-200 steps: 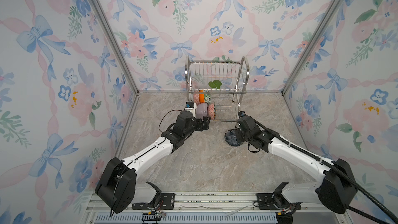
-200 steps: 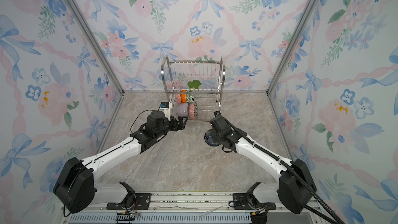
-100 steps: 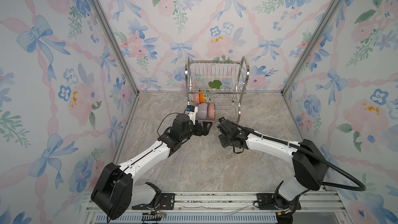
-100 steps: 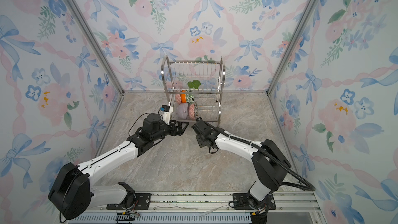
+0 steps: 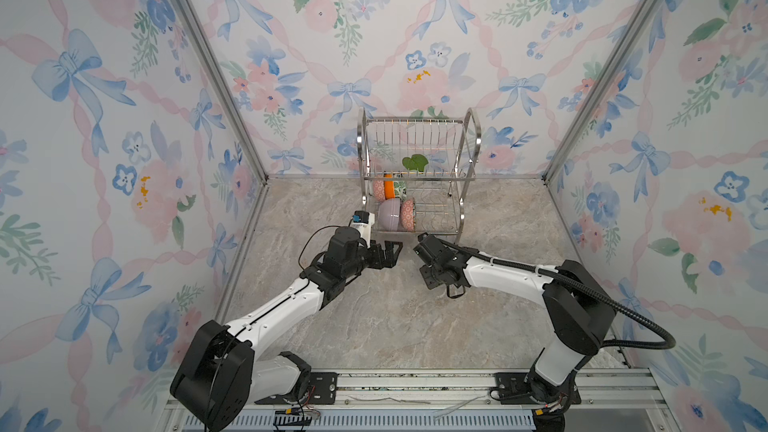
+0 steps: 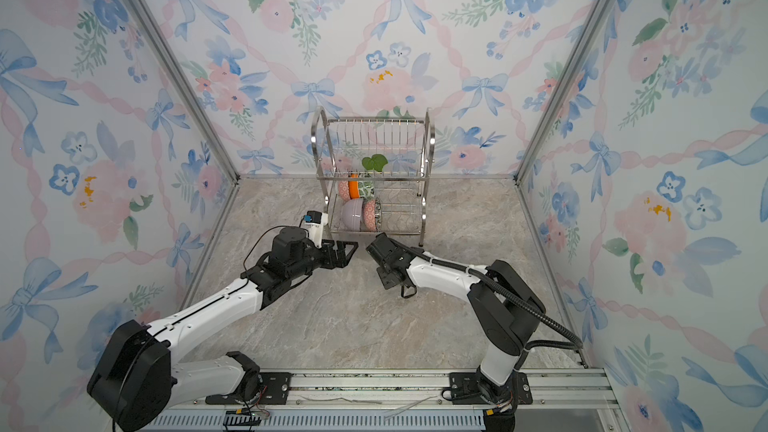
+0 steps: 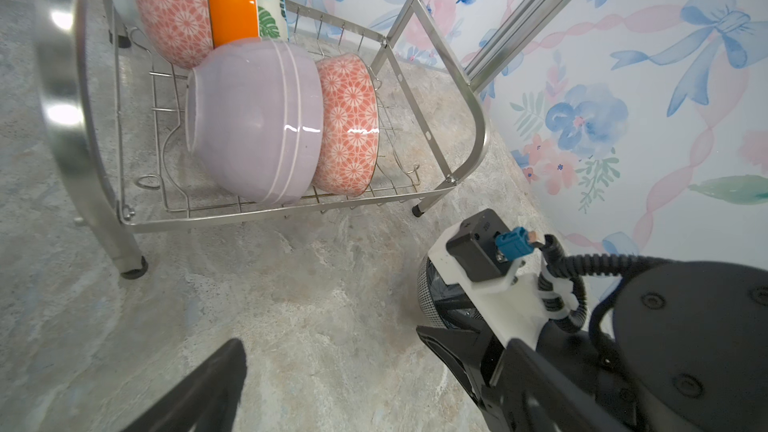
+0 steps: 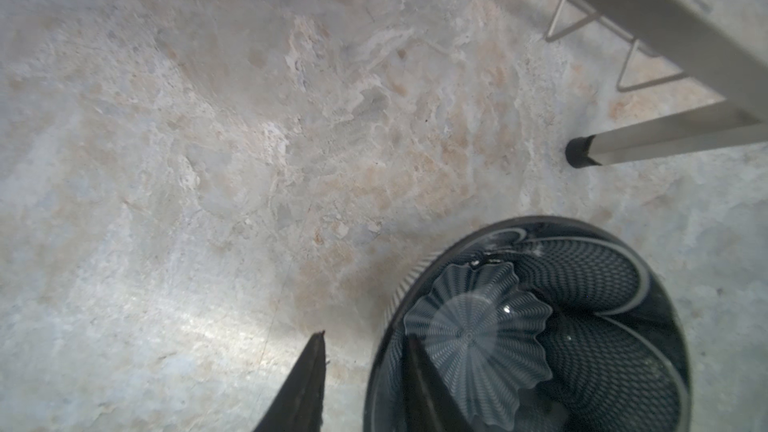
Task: Load the bowls into the dish rack
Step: 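Lower the black-and-white bowl into the lower rack tier beside the pink bowl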
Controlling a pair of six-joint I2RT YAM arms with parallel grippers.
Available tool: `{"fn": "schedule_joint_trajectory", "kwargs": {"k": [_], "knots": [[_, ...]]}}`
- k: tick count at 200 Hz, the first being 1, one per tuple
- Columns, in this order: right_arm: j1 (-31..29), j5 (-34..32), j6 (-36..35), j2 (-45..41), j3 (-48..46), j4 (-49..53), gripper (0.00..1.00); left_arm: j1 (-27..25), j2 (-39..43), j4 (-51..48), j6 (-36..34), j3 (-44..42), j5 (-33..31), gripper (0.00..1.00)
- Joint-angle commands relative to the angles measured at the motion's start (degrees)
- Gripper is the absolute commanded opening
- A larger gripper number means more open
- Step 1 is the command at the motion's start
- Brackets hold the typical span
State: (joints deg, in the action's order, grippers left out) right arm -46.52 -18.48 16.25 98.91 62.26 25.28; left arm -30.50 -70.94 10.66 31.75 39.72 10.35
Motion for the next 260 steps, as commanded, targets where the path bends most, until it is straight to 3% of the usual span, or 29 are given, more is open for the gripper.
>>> {"fn": "schedule_joint_trajectory", "kwargs": {"k": [1,25,70,113,159,224,260], "knots": [[0.64,0.64,-2.09,1.23,1.14,1.22,0.31,0.53,-1.34,0.83,0.71,0.07,0.50,0.98],[0.60,1.01,-2.19,1.98,1.05,1.18,0.25,0.57,-1.75,1.06,0.89,0.09,0.80,0.98],[1.57,2.46,-2.45,-1.01,0.94,0.81,0.00,1.95,-0.89,0.60,1.54,0.27,-1.53,0.98],[4.02,11.45,-1.38,-12.31,-1.61,-5.24,0.00,6.79,-1.05,-2.37,3.23,1.97,-9.40,0.98],[12.13,27.16,7.47,-22.88,-7.29,-23.64,0.00,11.01,-9.24,-0.77,2.52,8.09,-11.41,0.98],[16.53,34.41,14.47,-16.72,-5.40,-39.74,0.00,10.92,-19.28,-0.55,0.17,14.29,-12.10,0.91],[16.72,35.56,14.99,-11.46,-5.83,-48.56,0.00,10.91,-21.13,-0.28,-1.12,14.94,-12.28,0.77]]}}
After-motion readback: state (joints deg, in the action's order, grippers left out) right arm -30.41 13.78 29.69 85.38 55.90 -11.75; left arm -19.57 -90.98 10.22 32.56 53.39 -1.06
